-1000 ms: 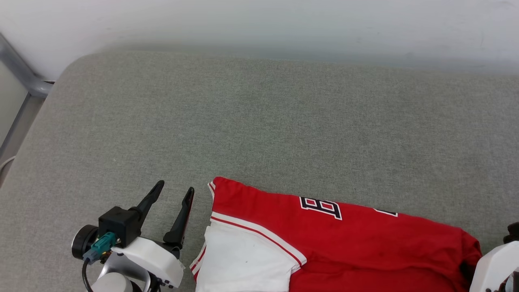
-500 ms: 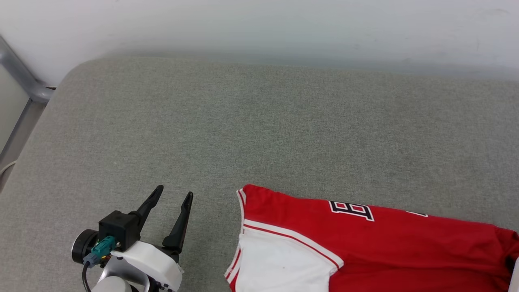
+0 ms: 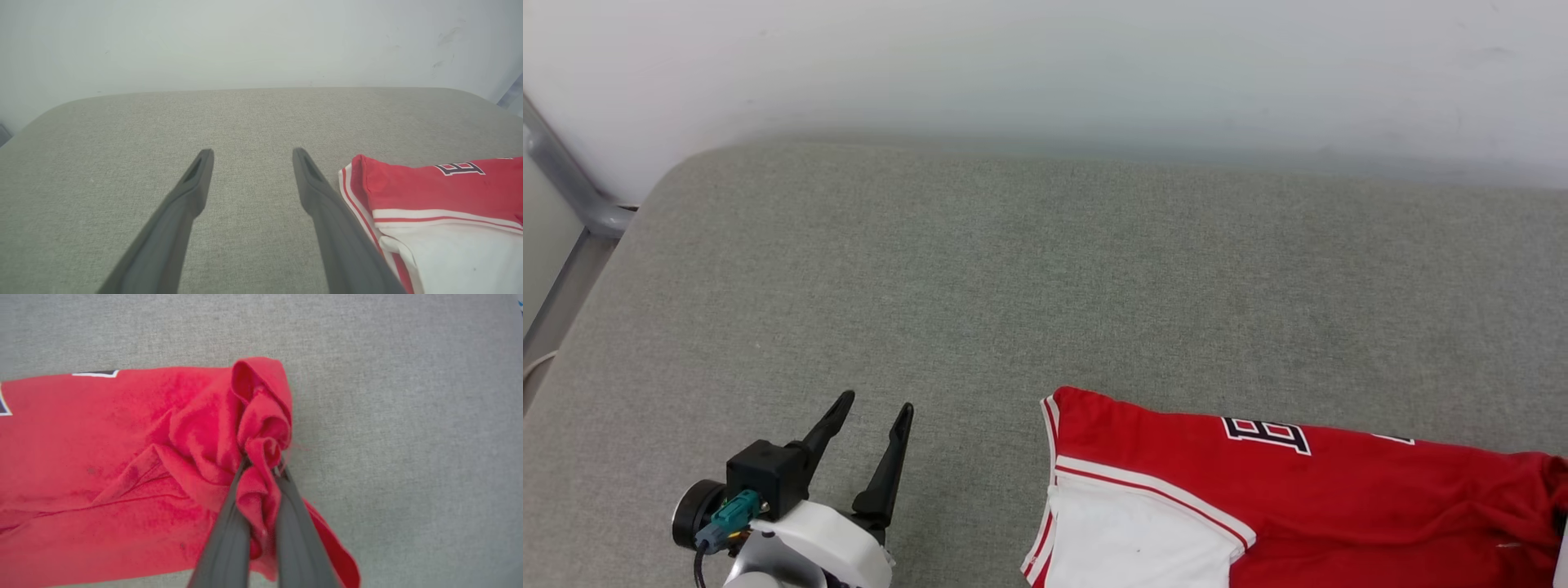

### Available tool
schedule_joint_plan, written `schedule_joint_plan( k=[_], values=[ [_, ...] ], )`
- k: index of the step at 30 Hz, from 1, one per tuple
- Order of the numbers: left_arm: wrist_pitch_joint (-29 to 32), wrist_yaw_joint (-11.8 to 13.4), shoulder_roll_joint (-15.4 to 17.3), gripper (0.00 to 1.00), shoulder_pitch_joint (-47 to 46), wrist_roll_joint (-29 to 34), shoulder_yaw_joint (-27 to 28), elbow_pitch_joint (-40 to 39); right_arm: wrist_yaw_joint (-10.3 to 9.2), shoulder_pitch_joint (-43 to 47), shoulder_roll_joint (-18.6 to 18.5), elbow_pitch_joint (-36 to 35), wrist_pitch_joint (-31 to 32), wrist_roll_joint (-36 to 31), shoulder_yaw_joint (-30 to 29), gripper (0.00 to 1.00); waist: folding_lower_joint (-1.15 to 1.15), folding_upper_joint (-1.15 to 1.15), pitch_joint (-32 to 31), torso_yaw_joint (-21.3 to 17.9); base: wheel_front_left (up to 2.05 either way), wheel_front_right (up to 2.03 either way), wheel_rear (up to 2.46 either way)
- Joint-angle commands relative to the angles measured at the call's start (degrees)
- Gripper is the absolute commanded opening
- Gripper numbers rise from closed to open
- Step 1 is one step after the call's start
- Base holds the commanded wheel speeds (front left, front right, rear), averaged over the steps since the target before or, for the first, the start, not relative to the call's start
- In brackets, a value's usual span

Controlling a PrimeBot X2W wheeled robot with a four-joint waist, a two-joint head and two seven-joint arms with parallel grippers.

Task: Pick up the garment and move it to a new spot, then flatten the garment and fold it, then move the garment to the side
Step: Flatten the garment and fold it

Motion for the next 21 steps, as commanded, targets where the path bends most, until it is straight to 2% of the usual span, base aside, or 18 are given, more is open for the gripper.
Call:
schedule_joint_plan(
  k=[1,11,21],
  values=[
    [-0.3,0.0,-0.4,1.00,0.9,0.1,0.3,0.2,-0.09,1.1,0.4,-1.7,0.9,0.9,0.9,0.00,0.00,0.00,-1.0,-0.2,0.00,0.00,0.00],
    [-0.3,-0.3,-1.4,1.00,3.0,0.5,1.2,0.2,-0.07,4.9,4.5,-13.4,6.3,5.6,7.7,0.00,0.00,0.00,-4.0,0.2,0.00,0.00,0.00],
    [-0.3,-0.7,-2.2,1.00,4.6,0.8,2.7,0.3,-0.07,3.1,13.5,-17.6,9.6,9.4,13.7,0.00,0.00,0.00,-5.2,1.3,0.00,0.00,0.00]
  ],
)
